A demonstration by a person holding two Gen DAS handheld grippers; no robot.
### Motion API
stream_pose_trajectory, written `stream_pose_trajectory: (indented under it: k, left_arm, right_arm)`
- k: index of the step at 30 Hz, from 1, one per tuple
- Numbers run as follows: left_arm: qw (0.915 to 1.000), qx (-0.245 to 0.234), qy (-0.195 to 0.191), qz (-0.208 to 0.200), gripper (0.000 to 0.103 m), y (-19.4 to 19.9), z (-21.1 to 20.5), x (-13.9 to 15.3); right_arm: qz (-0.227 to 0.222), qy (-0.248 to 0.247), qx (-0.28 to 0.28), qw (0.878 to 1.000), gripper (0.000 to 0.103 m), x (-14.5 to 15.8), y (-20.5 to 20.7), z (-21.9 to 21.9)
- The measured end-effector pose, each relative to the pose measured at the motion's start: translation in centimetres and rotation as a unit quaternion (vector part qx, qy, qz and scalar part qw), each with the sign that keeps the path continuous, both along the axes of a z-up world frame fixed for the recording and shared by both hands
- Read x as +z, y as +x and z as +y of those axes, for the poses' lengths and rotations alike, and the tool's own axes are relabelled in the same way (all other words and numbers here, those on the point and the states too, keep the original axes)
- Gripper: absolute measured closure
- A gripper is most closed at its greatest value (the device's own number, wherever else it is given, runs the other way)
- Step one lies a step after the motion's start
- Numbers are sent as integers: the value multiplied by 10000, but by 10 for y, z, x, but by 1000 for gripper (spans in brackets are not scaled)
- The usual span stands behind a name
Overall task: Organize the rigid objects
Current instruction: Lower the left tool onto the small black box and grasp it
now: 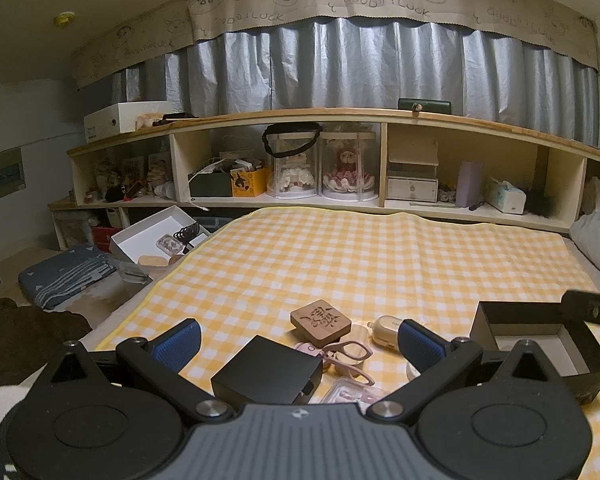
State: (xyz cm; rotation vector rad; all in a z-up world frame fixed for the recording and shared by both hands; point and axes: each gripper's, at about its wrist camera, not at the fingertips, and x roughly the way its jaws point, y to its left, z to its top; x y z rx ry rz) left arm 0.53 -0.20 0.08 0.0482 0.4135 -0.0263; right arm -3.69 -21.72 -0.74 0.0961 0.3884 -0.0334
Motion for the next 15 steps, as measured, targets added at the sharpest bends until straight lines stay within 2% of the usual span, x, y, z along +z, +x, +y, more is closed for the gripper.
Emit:
stream_pose_trajectory:
  k: [8, 13, 15]
  left_arm:
    - [9994, -168, 108, -266, 0, 10, -4, 18]
    - [9978, -322, 188, -551, 0, 26, -6, 38]
    - [9968, -358, 259, -670, 0, 37, -7, 46]
  right_arm:
    - [-527, -133, -447, 9975, 0, 23, 6, -18]
    - [-835, 106, -726, 9938, 0, 34, 17, -43]
    - [-808, 260, -900, 9923, 0, 39, 26, -56]
